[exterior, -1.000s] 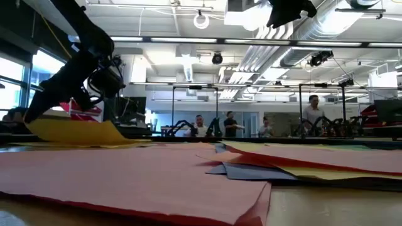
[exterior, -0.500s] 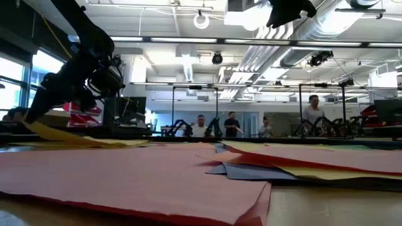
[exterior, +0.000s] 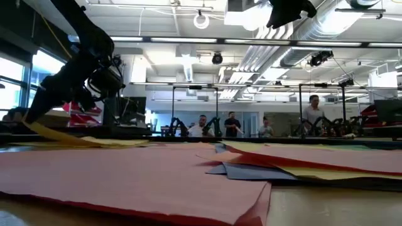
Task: Organize paper
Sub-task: Stack the yellow paper on top of the other yellow paper
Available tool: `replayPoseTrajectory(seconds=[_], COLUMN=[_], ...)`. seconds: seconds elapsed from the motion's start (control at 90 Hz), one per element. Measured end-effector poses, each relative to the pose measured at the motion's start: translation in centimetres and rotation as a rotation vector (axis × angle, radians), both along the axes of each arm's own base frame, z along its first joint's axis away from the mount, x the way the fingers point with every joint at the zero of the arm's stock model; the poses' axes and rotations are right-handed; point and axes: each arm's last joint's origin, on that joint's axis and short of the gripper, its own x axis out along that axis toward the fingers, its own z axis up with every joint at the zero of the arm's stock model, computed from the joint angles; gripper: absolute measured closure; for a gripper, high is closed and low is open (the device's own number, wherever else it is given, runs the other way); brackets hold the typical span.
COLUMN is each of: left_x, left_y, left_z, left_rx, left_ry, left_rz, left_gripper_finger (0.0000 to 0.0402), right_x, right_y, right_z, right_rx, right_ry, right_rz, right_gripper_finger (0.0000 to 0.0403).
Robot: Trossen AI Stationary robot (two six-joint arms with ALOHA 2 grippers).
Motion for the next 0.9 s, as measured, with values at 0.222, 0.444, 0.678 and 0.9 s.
replayPoseTrajectory(seconds=[0.222, 0.444, 0.678, 0.9], left_x=[-0.1, 0.0, 0.0, -0.4], left_y=[0.1, 0.0, 0.0, 0.1], left_z=[0.0, 0.0, 0.0, 0.2], left_rx=[0.041, 0.010, 0.008, 0.053], left_ry=[0.037, 0.006, 0.005, 0.091], left_rz=[-0.008, -0.001, -0.002, -0.042], left_gripper_finger=[0.0366, 0.0319, 0.0297, 0.0263], right_x=[0.2, 0.9, 2.2, 2.8], right_y=[0.1, -0.1, 0.6, 1.4], right_z=[-0.2, -0.9, -1.7, -2.1], right_rx=[0.029, 0.085, 0.139, 0.165], right_ry=[0.002, 0.006, 0.015, 0.048], right_rz=[0.050, 0.059, 0.154, 0.236], right_gripper_finger=[0.0284, 0.0217, 0.0156, 0.0135])
